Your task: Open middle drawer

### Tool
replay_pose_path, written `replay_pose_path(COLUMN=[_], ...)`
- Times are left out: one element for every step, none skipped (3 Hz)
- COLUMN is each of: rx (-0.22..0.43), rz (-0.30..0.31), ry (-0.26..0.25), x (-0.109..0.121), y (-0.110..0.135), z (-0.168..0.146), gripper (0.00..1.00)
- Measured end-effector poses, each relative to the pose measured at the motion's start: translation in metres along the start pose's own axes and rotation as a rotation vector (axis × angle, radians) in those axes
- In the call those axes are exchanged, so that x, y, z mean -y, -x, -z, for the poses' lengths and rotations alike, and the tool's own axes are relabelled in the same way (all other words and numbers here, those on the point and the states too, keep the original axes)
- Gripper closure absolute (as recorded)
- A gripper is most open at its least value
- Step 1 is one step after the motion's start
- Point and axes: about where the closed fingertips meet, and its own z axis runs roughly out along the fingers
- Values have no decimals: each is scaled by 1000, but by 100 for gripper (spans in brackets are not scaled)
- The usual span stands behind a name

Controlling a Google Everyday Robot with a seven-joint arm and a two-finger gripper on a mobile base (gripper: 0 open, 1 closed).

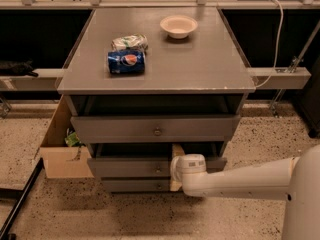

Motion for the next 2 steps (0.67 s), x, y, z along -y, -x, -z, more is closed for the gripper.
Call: replay_pose_path(rx=[4,-16], rz=[-16,-79], ry=[17,43], x=[2,16], y=[0,-6], z=[-8,-25], gripper=[0,0])
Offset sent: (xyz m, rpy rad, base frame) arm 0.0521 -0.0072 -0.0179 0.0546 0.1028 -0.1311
